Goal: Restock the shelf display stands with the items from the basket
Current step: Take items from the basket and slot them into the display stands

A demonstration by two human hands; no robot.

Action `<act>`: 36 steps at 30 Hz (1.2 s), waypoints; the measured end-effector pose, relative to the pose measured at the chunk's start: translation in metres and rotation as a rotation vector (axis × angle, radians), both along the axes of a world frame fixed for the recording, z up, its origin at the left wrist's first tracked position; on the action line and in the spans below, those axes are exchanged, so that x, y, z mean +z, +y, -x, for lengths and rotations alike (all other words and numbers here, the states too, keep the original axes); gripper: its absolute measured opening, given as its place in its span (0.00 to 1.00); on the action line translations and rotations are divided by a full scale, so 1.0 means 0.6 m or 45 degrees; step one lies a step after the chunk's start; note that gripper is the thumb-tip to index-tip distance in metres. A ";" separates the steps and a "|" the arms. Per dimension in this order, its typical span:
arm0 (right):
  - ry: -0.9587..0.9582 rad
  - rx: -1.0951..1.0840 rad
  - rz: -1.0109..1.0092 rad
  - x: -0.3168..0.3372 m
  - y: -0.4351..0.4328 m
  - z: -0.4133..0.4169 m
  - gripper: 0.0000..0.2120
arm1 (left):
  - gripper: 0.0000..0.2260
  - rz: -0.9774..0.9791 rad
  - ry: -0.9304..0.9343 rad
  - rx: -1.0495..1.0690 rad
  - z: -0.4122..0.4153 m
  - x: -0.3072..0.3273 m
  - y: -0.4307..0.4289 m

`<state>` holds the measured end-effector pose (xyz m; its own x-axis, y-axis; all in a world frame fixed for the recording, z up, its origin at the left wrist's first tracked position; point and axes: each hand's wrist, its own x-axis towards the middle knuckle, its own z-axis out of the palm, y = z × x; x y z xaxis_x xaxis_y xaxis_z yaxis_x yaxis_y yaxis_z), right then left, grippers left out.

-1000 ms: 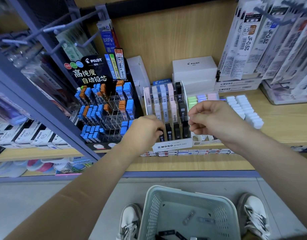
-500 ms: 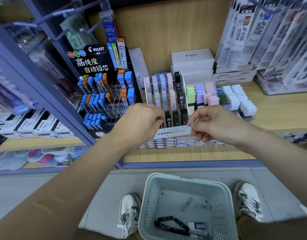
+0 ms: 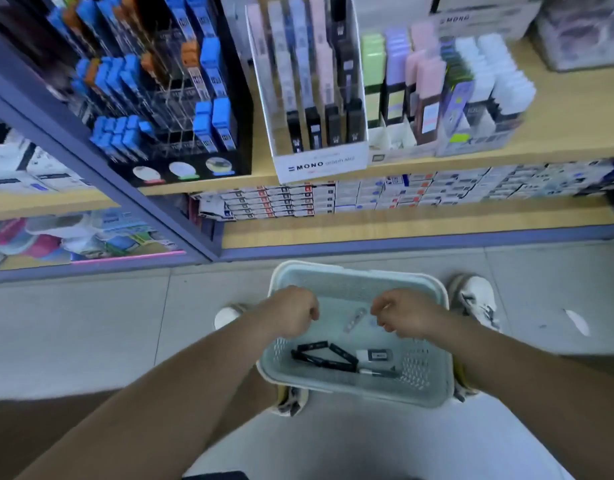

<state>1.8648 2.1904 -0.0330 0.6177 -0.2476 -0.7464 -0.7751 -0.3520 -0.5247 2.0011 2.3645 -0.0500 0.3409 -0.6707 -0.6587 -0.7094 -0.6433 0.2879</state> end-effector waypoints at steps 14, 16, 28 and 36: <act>0.146 0.419 0.200 -0.245 0.035 0.051 0.30 | 0.14 -0.067 0.285 -0.123 0.089 -0.216 -0.005; 0.094 0.533 0.175 -0.253 0.046 0.063 0.22 | 0.11 -0.077 0.304 -0.135 0.087 -0.217 -0.006; 0.235 0.480 0.130 -0.272 0.065 0.066 0.10 | 0.08 -0.152 0.358 0.046 0.074 -0.199 -0.009; 0.149 -0.820 -0.448 -0.233 0.047 0.024 0.10 | 0.10 0.182 0.964 1.376 0.065 -0.153 -0.034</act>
